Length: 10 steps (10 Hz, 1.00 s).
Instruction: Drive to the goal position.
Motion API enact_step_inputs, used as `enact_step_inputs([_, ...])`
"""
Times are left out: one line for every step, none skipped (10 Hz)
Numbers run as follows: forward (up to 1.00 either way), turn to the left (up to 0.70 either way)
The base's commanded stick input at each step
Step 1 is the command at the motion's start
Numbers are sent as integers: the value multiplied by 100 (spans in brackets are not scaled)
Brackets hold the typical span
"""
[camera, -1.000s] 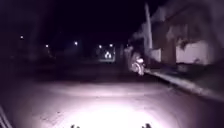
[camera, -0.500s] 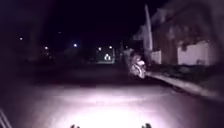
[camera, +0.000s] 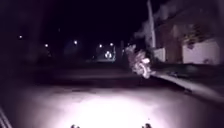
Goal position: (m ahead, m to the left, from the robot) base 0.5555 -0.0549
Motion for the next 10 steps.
enact_step_inputs([70,0])
enact_step_inputs([70,0])
enact_step_inputs([70,0])
enact_step_inputs([70,0])
enact_step_inputs([70,0])
enact_step_inputs([70,0])
enact_step_inputs([70,0])
enact_step_inputs([70,0])
enact_step_inputs([70,0])
enact_step_inputs([70,0])
